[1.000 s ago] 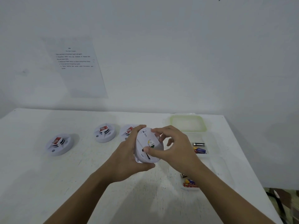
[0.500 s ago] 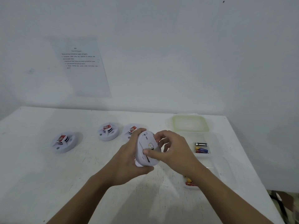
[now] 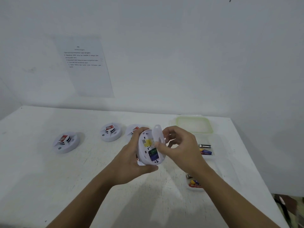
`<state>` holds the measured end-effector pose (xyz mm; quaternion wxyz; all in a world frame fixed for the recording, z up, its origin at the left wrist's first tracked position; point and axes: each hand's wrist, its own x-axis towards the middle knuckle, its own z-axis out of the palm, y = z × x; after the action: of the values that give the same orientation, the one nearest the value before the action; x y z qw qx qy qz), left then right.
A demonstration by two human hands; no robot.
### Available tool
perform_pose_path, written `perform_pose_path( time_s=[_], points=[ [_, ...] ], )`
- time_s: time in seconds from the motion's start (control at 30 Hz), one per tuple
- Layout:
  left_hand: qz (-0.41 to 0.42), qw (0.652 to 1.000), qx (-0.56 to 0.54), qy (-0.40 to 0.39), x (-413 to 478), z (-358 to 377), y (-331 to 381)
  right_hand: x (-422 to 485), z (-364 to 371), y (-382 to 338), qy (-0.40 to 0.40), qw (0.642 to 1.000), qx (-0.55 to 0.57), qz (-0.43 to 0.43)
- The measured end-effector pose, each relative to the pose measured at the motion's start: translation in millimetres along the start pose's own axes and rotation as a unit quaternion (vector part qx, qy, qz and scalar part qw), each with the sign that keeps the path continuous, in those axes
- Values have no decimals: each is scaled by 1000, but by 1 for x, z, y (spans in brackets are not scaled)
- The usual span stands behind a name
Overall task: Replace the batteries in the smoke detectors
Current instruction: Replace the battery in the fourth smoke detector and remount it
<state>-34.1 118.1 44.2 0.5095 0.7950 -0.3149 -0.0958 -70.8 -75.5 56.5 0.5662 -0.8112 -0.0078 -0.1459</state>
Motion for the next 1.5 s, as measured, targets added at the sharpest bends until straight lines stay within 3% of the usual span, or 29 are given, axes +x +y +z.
perform_pose_path(
  time_s=[0.2,0.37,0.6,0.73,0.93,1.2,1.5],
  points=[
    [-24,1000,-2,14,-9,-8,-5,4,-15,2,26,970,225,85],
    [-42,998,-11,54,-20,-17,-16,-8,-17,12,-26,963,241,115],
    [-65,993,-60,77,-29,-19,-29,-18,-12,37,-121,984,51,122],
    [-75,992,-59,77,-33,-15,-32,-18,-6,45,-247,956,-96,126],
    [-72,993,-67,66,-39,-15,-35,-12,4,52,-329,914,-231,59],
    [-79,993,-69,62,-43,-20,-36,-15,6,68,-250,941,-229,8],
    [-69,994,-58,57,-37,-14,-27,-19,-2,46,-95,993,-58,38]
  ],
)
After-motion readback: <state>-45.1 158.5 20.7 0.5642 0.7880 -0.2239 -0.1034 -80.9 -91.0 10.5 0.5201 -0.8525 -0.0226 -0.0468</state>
